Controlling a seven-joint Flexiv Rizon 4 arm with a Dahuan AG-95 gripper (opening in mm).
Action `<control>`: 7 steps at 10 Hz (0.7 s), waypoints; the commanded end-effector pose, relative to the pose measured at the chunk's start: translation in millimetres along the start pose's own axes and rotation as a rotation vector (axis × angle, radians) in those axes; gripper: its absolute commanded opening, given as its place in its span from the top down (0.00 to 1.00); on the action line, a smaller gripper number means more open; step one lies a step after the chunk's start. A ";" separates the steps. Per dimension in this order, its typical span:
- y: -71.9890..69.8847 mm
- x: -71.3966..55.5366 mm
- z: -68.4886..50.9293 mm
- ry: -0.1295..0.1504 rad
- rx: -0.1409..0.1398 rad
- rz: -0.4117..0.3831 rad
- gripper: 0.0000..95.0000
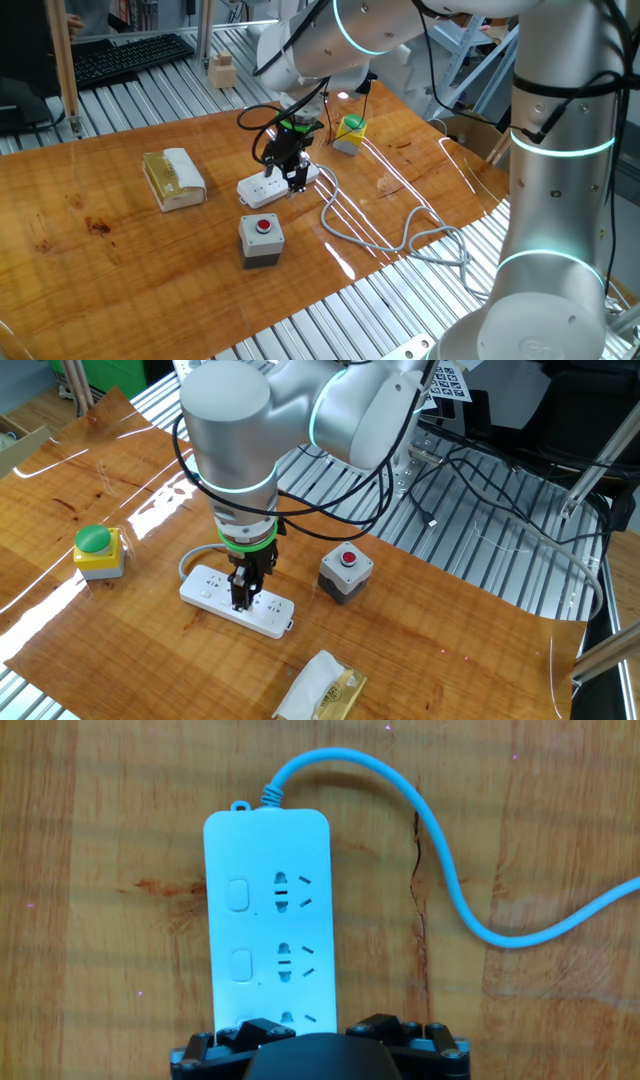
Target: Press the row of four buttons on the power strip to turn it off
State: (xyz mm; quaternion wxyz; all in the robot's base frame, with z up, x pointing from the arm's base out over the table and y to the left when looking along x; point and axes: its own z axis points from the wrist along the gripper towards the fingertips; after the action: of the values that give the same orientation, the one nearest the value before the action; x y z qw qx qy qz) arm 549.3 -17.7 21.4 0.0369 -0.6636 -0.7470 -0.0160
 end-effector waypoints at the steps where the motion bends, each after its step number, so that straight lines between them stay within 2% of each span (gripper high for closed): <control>1: 1.5 -0.9 12.0 -0.004 -0.017 -0.001 0.20; 2: 2.4 -0.9 9.7 -0.006 -0.022 0.002 0.20; 4: 2.3 0.7 -5.2 0.002 0.012 0.005 0.20; 7: -0.3 10.5 -17.3 0.000 0.040 0.024 0.20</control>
State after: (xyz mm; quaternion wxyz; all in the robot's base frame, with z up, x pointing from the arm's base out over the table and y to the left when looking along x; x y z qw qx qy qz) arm 547.8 -7.7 43.0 0.0525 -0.6722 -0.7385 0.0003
